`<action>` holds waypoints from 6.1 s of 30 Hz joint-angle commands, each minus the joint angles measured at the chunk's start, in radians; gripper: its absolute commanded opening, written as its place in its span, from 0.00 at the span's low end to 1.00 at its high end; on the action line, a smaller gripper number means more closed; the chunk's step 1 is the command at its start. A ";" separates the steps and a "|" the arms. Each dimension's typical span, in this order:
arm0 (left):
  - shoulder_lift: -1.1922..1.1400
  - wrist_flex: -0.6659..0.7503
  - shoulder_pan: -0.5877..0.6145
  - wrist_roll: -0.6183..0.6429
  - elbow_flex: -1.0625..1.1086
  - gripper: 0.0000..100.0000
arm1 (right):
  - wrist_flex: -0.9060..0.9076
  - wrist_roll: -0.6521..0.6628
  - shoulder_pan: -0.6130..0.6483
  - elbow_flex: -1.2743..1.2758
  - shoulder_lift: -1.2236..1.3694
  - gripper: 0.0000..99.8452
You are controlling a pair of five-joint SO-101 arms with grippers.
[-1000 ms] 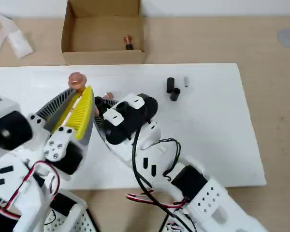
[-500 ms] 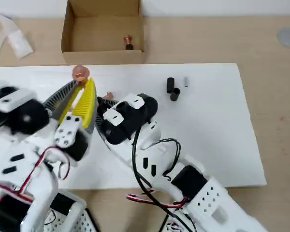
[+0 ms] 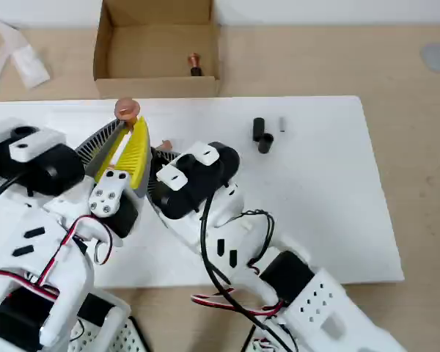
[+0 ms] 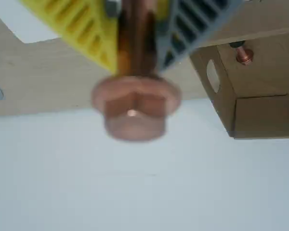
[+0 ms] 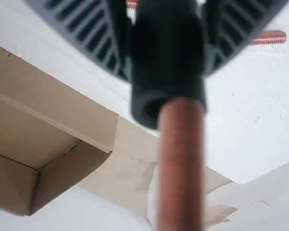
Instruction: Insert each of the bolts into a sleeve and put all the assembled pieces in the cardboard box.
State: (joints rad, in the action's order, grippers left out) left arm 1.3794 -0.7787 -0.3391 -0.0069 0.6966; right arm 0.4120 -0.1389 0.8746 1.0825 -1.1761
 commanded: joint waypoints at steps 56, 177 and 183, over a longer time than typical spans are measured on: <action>-0.349 -0.775 0.009 -0.092 -0.779 0.11 | 0.028 -0.089 -0.209 -0.568 0.519 0.01; -1.420 -0.031 0.635 -0.881 -0.199 0.01 | 1.370 -0.094 -0.456 -2.737 1.814 0.35; -1.251 -0.288 0.724 -0.804 -0.410 0.01 | 1.379 -0.094 -0.420 -2.726 1.813 0.35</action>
State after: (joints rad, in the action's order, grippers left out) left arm 0.0031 -0.9828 0.3084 -0.8477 0.4388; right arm 1.7714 -0.2217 0.4204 -1.6318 0.7066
